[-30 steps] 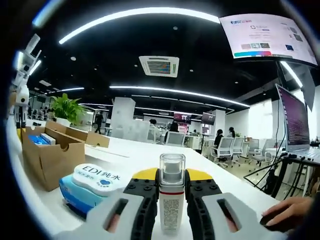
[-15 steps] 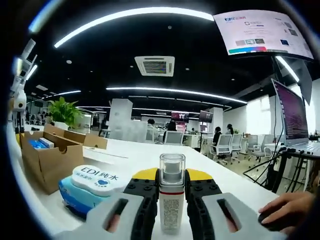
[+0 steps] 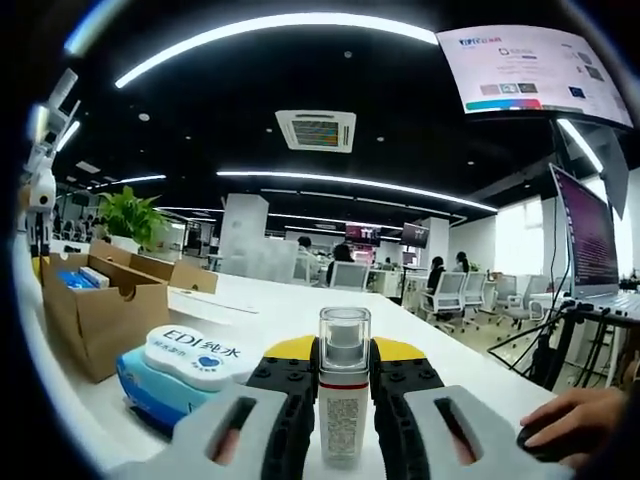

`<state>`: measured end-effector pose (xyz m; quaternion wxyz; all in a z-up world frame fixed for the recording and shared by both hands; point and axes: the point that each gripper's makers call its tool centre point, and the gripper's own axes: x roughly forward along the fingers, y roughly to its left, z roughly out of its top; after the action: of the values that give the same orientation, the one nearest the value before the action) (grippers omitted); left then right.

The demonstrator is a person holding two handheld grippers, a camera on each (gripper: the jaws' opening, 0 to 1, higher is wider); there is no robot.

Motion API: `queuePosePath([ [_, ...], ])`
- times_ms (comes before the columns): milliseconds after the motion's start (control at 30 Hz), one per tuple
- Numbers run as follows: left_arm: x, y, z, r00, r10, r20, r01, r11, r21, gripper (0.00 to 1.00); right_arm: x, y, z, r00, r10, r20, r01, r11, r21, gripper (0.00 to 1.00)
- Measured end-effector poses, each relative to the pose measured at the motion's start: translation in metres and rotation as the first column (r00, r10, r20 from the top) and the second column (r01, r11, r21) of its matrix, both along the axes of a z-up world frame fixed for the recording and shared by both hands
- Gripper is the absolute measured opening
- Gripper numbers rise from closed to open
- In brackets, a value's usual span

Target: Operate the shoe box by opening the lid, removing the specified soft item, and placing it in the target area until the item is outside and the box remains undamaged.

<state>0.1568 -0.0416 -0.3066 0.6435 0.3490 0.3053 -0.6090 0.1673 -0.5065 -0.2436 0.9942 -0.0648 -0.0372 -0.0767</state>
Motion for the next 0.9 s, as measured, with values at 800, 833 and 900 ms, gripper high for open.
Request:
queuePosePath([
  [800,0.0,0.0,0.0,1.0,0.001,0.001,-0.001,1.0,-0.003,0.02,0.0,-0.009,-0.002,0.998,-0.052,-0.026,0.053,0.998,0.034,0.19],
  [833,0.0,0.0,0.0,1.0,0.001,0.001,-0.001,1.0,-0.003,0.02,0.0,-0.009,-0.003,0.998,-0.053,-0.027,0.054,0.998,0.033,0.19],
  [900,0.0,0.0,0.0,1.0,0.0,0.003,0.0,1.0,-0.004,0.02,-0.001,-0.008,-0.003,0.998,-0.052,-0.027,0.053,0.998,0.023,0.19],
])
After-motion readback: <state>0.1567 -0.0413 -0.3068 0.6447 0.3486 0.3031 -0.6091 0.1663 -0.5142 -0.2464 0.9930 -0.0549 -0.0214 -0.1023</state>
